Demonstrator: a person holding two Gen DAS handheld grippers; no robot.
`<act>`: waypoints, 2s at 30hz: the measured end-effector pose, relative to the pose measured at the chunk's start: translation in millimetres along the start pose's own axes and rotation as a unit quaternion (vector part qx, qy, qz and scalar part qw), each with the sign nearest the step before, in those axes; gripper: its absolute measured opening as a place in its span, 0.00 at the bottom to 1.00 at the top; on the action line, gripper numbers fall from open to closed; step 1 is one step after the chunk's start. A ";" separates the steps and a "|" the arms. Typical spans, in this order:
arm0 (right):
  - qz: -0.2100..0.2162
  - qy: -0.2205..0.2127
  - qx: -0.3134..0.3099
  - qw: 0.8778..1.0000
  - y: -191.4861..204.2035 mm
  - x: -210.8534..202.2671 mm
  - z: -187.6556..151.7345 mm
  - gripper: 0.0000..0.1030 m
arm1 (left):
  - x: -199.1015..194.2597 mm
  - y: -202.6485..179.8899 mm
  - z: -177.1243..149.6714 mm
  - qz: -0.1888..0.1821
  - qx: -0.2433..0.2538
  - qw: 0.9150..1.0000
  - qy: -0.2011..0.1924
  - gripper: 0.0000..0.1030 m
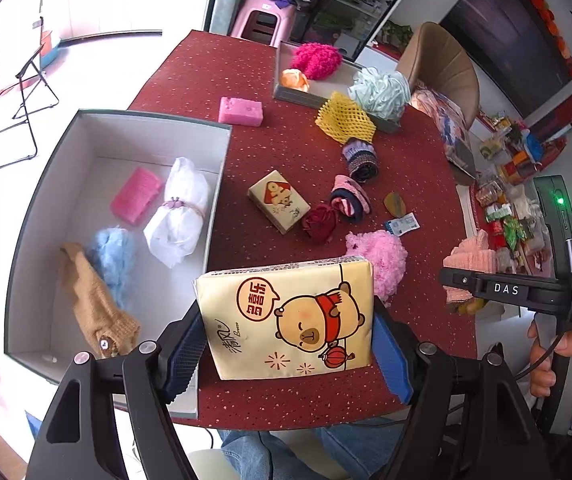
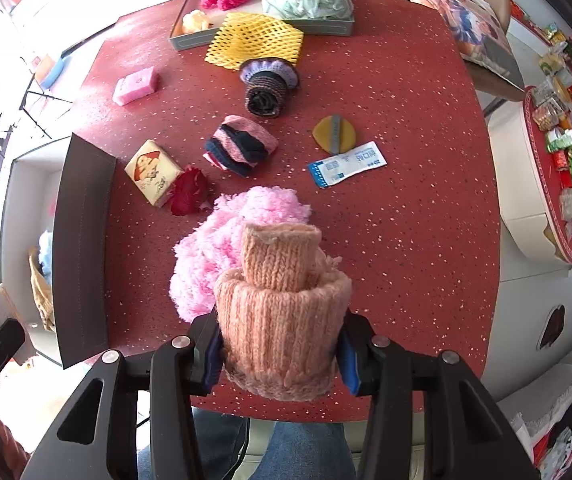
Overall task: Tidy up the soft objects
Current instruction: 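Carry tissue pack into the box with left tool while right tool carries pink hat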
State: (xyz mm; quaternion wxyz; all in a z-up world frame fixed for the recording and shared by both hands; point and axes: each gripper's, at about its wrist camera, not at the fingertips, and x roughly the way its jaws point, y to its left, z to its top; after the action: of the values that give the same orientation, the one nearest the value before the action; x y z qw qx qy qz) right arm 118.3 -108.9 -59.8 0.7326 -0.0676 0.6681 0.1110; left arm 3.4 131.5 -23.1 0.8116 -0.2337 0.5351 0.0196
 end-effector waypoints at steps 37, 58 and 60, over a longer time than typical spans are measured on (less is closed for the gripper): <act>0.025 -0.010 -0.177 0.984 152.7 -7.9 24.2 0.48 | -40.1 99.9 -19.6 0.047 -0.134 0.988 -0.053 0.74; 0.045 -0.012 -0.230 0.972 205.6 -12.4 29.7 0.48 | -42.5 122.0 -23.3 0.064 -0.166 0.982 -0.059 0.74; 0.053 -0.016 -0.235 0.970 212.0 -14.5 29.9 0.48 | -43.9 125.0 -22.0 0.068 -0.170 0.981 -0.061 0.74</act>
State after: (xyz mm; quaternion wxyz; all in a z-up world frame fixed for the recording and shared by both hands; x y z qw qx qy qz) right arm 92.3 102.2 -32.0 0.7001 -0.2009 0.6138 0.3045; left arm -69.4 243.5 -36.3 0.7879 -0.3297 0.4880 0.1798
